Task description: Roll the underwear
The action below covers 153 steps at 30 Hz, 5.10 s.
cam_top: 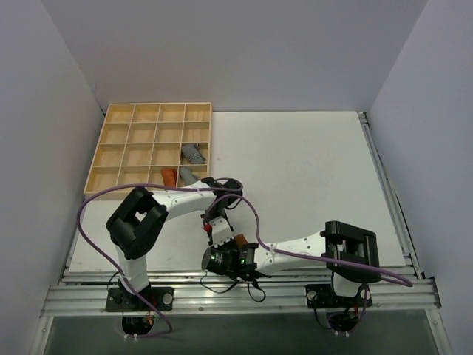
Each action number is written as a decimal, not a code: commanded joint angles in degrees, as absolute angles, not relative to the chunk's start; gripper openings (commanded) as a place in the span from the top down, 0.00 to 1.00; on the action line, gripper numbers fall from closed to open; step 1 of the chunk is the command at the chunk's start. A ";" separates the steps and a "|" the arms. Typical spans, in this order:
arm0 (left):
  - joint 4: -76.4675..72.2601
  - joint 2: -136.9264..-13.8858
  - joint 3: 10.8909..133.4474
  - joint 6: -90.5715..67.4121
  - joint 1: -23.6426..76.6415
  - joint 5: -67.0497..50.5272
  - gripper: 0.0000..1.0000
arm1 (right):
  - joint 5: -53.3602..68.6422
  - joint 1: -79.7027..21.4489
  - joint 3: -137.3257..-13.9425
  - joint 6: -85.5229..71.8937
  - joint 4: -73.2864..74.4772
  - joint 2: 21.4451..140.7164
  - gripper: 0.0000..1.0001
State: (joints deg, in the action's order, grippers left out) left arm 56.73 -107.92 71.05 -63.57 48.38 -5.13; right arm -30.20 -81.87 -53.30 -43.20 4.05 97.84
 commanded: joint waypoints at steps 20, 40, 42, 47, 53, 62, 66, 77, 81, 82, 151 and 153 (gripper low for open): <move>40.63 -75.15 52.22 -62.40 35.33 -7.03 0.39 | -7.83 -72.87 -11.00 -62.66 -42.78 89.65 1.00; 37.44 -82.62 48.16 -62.66 46.23 -5.81 0.35 | -2.64 -69.70 -7.12 -64.16 -60.03 101.69 1.00; 38.32 -82.53 48.16 -62.93 46.23 -5.45 0.34 | -2.64 -69.70 -6.94 -64.25 -60.29 101.87 1.00; 38.58 -87.17 49.39 -63.19 46.58 -5.71 0.34 | -2.72 -69.61 -6.86 -64.25 -60.39 101.17 1.00; 38.06 -90.08 50.36 -63.46 48.51 -6.06 0.45 | -2.64 -69.52 -7.03 -63.90 -58.71 99.85 0.99; 40.51 -92.99 53.96 -61.35 49.39 -5.98 0.98 | -15.54 -75.22 -22.83 -58.02 -15.51 81.14 0.59; 41.75 -94.30 55.46 -61.00 49.39 -5.80 0.98 | -23.46 -78.31 -33.19 -54.69 -2.74 76.47 0.52; 44.38 -96.15 57.22 -60.56 49.39 -5.80 0.98 | -30.06 -82.00 -51.66 -41.49 7.99 92.01 0.46; 46.31 -97.29 57.92 -60.38 49.39 -5.98 0.98 | -30.67 -83.05 -54.84 -39.20 8.78 95.53 0.47; 47.01 -97.64 58.09 -60.29 49.39 -5.80 0.98 | -30.76 -83.23 -55.28 -39.29 9.14 96.58 0.47; 41.57 -96.85 51.33 -62.40 51.15 -7.21 0.93 | -10.90 -71.90 -29.79 -48.69 -8.36 68.39 0.49; 42.27 -97.29 52.20 -62.31 51.33 -6.77 0.95 | -9.85 -70.67 -29.88 -49.56 -7.73 66.19 0.44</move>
